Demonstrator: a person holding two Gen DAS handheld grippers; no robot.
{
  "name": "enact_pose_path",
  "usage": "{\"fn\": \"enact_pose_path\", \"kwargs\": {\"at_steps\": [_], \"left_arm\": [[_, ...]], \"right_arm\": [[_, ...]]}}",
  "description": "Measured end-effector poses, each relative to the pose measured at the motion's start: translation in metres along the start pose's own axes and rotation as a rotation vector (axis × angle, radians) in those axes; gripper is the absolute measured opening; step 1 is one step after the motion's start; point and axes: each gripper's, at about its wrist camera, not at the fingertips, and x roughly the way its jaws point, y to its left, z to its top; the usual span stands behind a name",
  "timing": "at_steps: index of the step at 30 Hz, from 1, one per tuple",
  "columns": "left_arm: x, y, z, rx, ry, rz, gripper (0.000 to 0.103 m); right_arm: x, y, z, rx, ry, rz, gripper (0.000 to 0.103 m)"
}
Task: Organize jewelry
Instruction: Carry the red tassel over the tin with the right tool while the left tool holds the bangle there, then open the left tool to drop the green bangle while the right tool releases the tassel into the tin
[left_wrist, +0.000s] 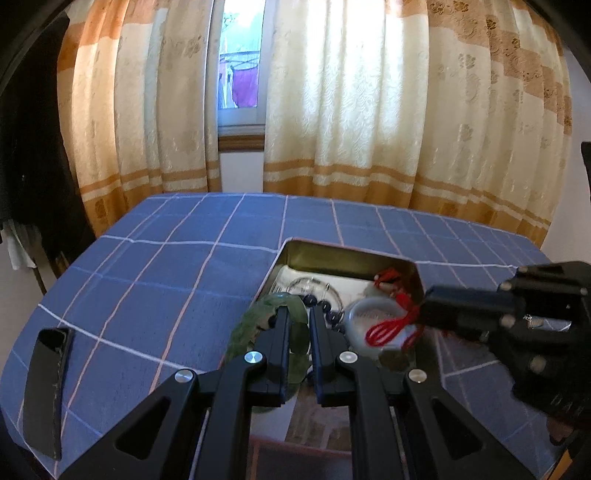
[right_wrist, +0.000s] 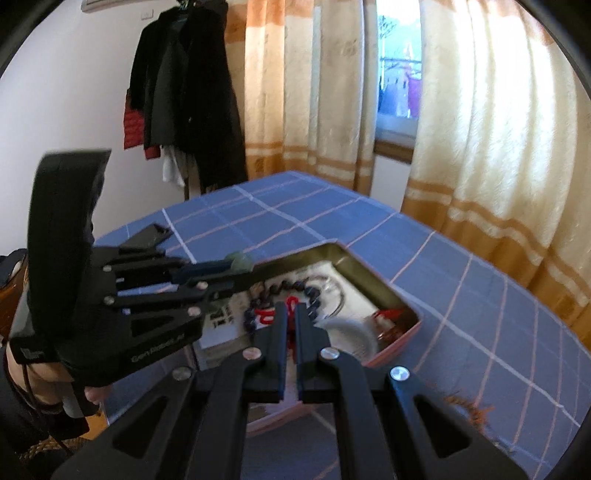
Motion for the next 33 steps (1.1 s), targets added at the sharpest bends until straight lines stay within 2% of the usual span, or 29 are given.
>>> {"fn": "enact_pose_path", "kwargs": {"at_steps": [13, 19, 24, 26, 27, 28, 29, 30, 32, 33], "left_arm": [[0.014, 0.005, -0.015, -0.009, 0.06, -0.009, 0.01], [0.016, 0.01, -0.013, -0.026, 0.067, -0.033, 0.01], [0.016, 0.008, -0.012, -0.013, 0.065, -0.022, 0.011], [0.015, 0.005, -0.011, -0.003, 0.068, -0.019, 0.019], [0.014, 0.002, -0.011, 0.002, 0.067, -0.017, 0.037], [0.013, 0.001, -0.011, 0.004, 0.064, -0.012, 0.06], [0.008, -0.001, -0.011, 0.009, 0.044, 0.006, 0.066], [0.005, -0.002, -0.01, 0.018, 0.029, 0.026, 0.068], [0.003, -0.001, -0.009, 0.019, 0.041, 0.017, 0.068], [0.002, 0.001, -0.008, 0.007, 0.041, 0.009, 0.068]], "right_arm": [[0.029, 0.006, -0.019, 0.015, 0.079, 0.022, 0.005], [0.031, 0.001, -0.024, 0.036, 0.082, 0.017, 0.005], [0.031, 0.001, -0.025, 0.043, 0.074, 0.024, 0.005], [0.03, 0.0, -0.025, 0.043, 0.068, 0.027, 0.005], [0.03, 0.0, -0.026, 0.045, 0.068, 0.03, 0.008], [0.03, -0.001, -0.026, 0.047, 0.069, 0.03, 0.012], [0.03, -0.001, -0.026, 0.045, 0.071, 0.031, 0.015], [0.029, -0.002, -0.027, 0.046, 0.067, 0.028, 0.021], [0.027, -0.004, -0.027, 0.053, 0.063, 0.018, 0.032], [0.025, -0.006, -0.028, 0.063, 0.056, 0.014, 0.045]]}}
